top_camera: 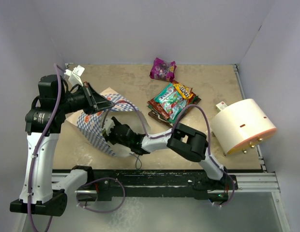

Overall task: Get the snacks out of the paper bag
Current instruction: Adjust the paper bag at the center of the board.

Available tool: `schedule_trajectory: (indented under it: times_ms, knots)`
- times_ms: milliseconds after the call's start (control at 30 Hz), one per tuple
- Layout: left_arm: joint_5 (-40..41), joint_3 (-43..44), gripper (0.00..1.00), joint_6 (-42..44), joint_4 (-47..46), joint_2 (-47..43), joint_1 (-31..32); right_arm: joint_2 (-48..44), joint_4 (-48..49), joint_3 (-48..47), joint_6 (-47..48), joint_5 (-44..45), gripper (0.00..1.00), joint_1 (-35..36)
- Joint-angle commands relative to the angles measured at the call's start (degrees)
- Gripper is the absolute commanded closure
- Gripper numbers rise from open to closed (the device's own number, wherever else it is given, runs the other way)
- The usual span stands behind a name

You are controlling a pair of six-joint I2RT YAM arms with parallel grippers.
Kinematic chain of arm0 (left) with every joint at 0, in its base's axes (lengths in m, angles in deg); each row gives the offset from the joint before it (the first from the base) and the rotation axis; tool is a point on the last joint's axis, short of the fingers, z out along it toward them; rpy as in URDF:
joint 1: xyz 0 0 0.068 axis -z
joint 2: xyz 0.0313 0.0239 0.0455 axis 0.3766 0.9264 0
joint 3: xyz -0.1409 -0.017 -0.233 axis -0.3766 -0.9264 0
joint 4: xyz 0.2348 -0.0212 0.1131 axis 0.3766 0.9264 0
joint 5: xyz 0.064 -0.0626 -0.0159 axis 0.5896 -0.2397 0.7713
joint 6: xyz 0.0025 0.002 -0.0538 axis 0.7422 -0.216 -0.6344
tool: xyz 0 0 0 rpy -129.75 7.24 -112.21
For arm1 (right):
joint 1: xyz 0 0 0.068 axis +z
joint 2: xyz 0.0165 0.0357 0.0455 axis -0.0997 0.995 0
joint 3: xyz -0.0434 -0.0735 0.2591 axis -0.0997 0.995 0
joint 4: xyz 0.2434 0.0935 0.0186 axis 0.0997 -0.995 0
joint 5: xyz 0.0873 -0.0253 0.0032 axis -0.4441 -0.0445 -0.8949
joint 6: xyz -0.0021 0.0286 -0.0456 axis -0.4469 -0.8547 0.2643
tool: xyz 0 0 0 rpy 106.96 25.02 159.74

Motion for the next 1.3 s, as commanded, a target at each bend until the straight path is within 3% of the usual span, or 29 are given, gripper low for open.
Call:
schedule_trajectory:
  times_ms: [0, 100, 167, 300, 433, 567, 700, 800, 1033, 1267]
  knots:
    - [-5.37, 2.75, 1.0, 0.08, -3.99, -0.22, -0.34, 3.2, 6.68, -4.56, 0.59, -0.8, 0.0, -0.74]
    - [-4.21, 3.42, 1.0, 0.45, -2.98, 0.57, -0.34, 5.14, 5.82, -6.92, 0.71, -2.88, 0.0, -0.94]
    - [1.0, 6.03, 1.0, 1.62, 1.22, 1.74, -0.3, 3.95, 6.3, -5.37, 0.38, -2.54, 0.0, -0.87]
    - [9.39, 10.31, 1.0, 3.83, 7.27, 3.27, -0.34, -2.11, 8.53, 3.88, 2.87, -3.77, 0.02, -1.28]
    - [16.58, 10.59, 1.0, 2.86, 10.11, 2.92, -0.33, -9.14, 8.28, 13.11, 11.88, -5.26, 0.03, -1.25]
    - [11.18, 7.43, 1.0, 0.44, 2.0, 2.25, -0.33, -12.29, 4.58, 17.44, 19.86, -8.19, 0.05, -1.29]
    - [4.9, 5.93, 1.0, -0.15, -5.33, 2.07, -0.34, -10.8, 3.75, 14.18, 17.57, -14.44, 0.05, -1.17]
    - [1.67, 7.11, 1.0, 0.69, -6.19, 3.67, -0.34, -7.83, 5.42, 9.25, 12.51, -19.4, 0.0, -0.67]
    - [-3.18, 8.15, 1.0, 0.13, -6.88, 6.89, -0.3, 1.6, 7.02, -2.67, 5.3, -27.72, 0.0, 0.04]
    - [-6.33, 5.17, 1.0, -0.55, -7.58, 6.1, -0.25, 11.57, 0.48, -15.85, 0.89, -20.44, 0.01, 0.43]
